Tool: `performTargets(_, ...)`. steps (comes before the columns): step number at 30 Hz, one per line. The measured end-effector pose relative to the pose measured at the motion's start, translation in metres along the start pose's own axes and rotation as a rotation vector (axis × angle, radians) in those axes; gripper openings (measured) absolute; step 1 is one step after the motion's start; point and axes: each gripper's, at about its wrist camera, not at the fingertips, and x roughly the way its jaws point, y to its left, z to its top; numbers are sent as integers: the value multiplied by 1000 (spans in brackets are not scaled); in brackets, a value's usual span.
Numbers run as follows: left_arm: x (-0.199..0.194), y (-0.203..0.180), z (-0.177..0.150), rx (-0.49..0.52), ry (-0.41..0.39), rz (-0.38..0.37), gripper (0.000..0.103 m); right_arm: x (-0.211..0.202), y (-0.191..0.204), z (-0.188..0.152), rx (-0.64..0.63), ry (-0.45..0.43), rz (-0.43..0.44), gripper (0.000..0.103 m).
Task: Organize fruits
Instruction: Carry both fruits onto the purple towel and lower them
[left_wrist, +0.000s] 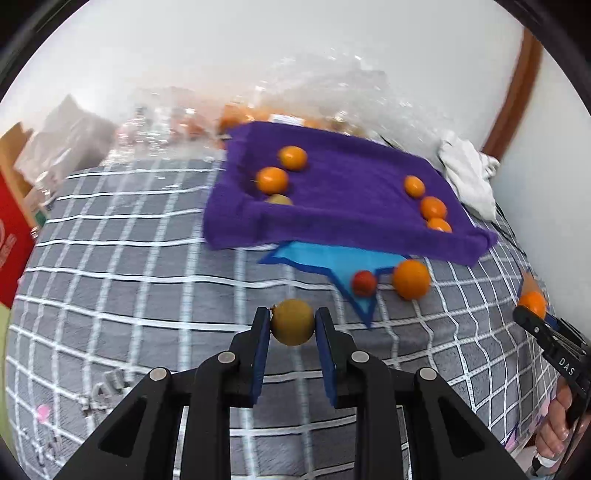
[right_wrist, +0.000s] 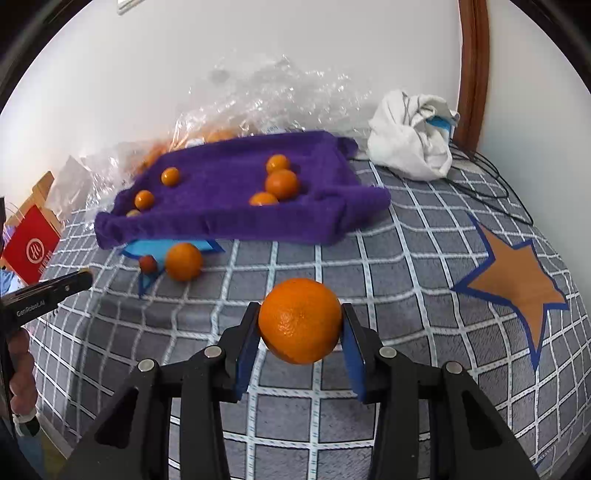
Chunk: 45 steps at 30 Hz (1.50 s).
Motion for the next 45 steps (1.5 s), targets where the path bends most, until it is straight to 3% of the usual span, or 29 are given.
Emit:
performTargets(13, -31, 34, 31, -100, -61, 29, 24, -16, 3, 47, -17, -43, 8, 42)
performTargets(24, -24, 44, 70, -127, -71, 19, 24, 8, -7, 99, -13, -66, 0, 42)
performTargets(31, -6, 49, 96, -154, -70, -5, 24, 44, -9, 134, -28, -68, -5, 42)
performTargets(45, 34, 44, 128, -137, -50, -50, 24, 152, -7, 169, -25, 50, 32, 42)
